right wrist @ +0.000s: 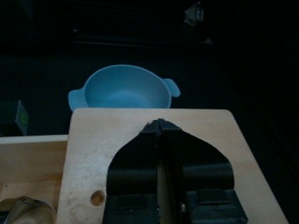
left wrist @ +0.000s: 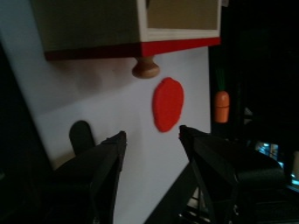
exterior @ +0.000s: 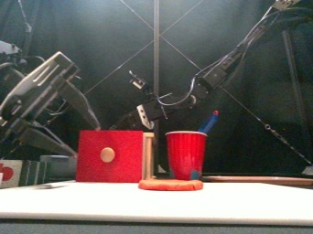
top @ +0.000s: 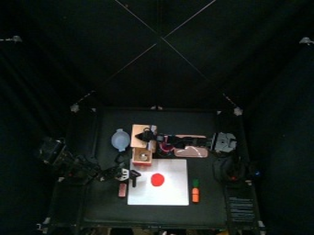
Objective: Get the cutter from the drawer then cut the dough then place the extra dough in the bowl
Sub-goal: Place the cutter on the board
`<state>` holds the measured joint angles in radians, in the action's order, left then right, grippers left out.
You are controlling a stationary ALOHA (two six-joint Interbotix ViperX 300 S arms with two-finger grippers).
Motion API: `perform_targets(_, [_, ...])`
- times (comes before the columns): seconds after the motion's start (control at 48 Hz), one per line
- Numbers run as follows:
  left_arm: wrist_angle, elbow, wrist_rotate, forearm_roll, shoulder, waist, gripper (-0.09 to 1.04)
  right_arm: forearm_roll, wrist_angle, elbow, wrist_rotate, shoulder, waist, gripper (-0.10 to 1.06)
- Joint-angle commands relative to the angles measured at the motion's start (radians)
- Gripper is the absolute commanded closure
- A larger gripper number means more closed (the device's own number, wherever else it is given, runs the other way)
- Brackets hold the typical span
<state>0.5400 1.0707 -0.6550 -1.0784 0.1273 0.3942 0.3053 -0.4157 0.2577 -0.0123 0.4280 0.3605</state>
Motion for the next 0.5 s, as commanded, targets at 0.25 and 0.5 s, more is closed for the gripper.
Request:
perform_targets(0.25, [0.264,0.084,0.133,0.218,0.245,-0.011,0.08,-0.075,0.146,-0.002,0.002,-0.161,-0.098,0.94])
perform_targets(0.5, [0.459,0.186,0.337,0.515,0.356,-0.127,0.08,-0.081,0.256,0.051,-0.002,-0.241,-0.173,0.75])
